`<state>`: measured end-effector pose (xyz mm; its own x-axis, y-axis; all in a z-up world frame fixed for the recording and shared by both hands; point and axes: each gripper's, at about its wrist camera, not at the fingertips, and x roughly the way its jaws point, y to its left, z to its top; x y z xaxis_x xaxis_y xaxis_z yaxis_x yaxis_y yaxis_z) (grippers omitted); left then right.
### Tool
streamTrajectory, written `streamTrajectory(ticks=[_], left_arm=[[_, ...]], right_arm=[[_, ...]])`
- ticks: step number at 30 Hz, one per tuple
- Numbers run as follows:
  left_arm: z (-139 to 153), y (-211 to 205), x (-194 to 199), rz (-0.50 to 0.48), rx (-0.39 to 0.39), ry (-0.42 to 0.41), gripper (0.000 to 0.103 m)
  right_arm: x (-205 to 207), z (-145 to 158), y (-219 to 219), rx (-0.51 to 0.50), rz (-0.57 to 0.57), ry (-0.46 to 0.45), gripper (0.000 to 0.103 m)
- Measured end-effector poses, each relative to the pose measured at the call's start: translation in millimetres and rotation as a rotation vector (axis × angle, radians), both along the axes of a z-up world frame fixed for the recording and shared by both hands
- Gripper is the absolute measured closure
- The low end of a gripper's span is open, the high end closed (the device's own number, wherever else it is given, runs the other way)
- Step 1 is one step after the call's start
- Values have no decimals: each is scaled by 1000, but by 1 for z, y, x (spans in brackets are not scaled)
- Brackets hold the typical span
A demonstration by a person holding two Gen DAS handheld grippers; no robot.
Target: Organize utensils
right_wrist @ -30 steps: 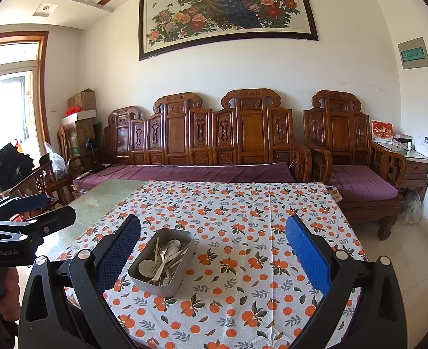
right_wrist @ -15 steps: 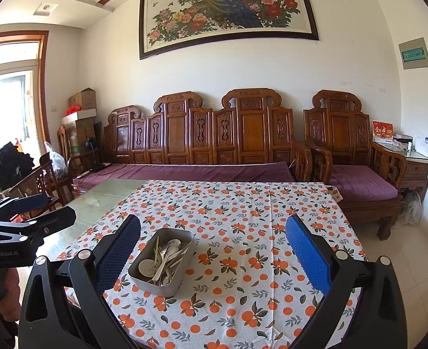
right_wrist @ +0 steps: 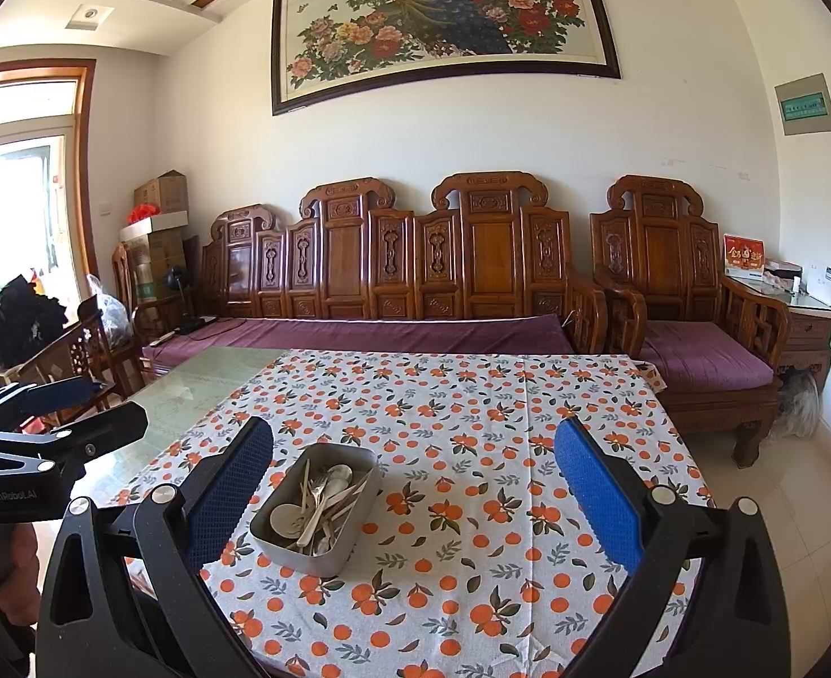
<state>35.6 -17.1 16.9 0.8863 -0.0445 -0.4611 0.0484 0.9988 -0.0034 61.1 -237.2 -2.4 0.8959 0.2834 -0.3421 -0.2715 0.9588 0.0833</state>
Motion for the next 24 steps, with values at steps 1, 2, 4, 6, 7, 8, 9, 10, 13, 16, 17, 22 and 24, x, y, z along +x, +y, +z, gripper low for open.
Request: streamTrajectory(ticks=[1, 2, 4, 6, 7, 8, 9, 10, 13, 16, 17, 22, 24], left_arm=[[0, -1, 0, 0, 0, 0, 8], [0, -1, 0, 0, -1, -1, 8], [0, 0, 0, 0, 0, -1, 8], [0, -1, 0, 0, -1, -2, 8], [0, 0, 0, 0, 0, -2, 8], [0, 0, 0, 1, 0, -1, 8], [0, 0, -1, 0, -1, -2, 8], [0, 0, -1, 1, -1, -2, 8], [1, 0, -1, 3, 0, -5, 8], [2, 0, -1, 5, 1, -8, 8], [2, -1, -1, 5, 2, -8, 8], [2, 0, -2, 5, 0, -7, 8], [2, 0, -2, 5, 0, -8, 8]], right_arm=[[0, 0, 0, 0, 1, 0, 3], [0, 0, 0, 0, 0, 0, 3], [0, 0, 0, 0, 0, -1, 3], [0, 0, 0, 0, 1, 0, 3], [0, 0, 0, -1, 0, 0, 3], [0, 0, 0, 0, 0, 0, 3], [0, 0, 0, 0, 0, 0, 3], [0, 0, 0, 0, 1, -1, 3], [0, 0, 0, 2, 2, -2, 3], [0, 0, 0, 1, 2, -2, 3], [0, 0, 0, 1, 2, -2, 3], [0, 0, 0, 0, 2, -3, 3], [0, 0, 1, 1, 2, -3, 3]])
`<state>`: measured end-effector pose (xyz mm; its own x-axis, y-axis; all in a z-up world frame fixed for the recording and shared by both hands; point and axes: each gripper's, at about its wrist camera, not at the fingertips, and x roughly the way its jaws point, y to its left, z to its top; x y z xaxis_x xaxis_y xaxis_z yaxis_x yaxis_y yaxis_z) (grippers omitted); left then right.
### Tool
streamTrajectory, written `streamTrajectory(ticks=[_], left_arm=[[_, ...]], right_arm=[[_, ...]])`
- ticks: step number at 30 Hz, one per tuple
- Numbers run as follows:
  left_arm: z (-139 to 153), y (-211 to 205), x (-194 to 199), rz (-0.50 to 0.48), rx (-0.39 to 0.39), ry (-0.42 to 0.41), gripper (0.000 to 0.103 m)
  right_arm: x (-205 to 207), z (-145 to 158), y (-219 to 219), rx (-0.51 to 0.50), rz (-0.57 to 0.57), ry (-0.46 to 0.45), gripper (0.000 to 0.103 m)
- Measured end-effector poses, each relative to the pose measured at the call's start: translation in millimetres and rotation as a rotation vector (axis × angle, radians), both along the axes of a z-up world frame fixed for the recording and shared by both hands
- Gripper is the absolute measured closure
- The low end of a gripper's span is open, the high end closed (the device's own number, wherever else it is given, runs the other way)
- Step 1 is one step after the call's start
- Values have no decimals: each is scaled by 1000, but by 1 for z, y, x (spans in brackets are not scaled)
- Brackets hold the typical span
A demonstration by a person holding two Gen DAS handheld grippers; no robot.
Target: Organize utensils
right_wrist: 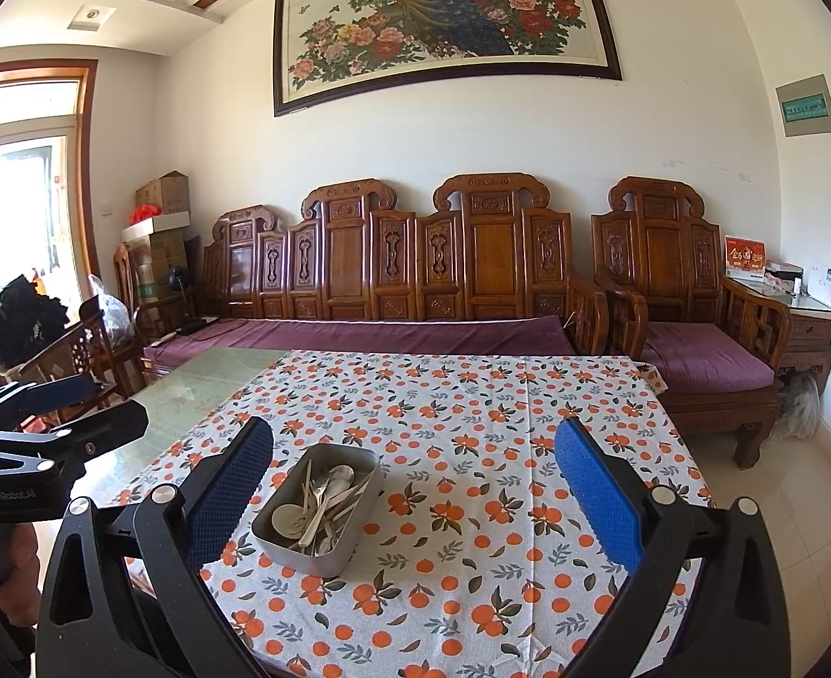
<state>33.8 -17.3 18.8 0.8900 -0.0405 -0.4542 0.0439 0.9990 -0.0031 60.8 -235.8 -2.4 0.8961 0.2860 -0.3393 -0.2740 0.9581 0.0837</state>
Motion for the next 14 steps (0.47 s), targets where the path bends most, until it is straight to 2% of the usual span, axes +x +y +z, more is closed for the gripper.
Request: streamTrajectory(ticks=[14], left_arm=[[0, -1, -1, -2, -5, 0, 8]], right_arm=[[0, 0, 1, 0, 1, 0, 3]])
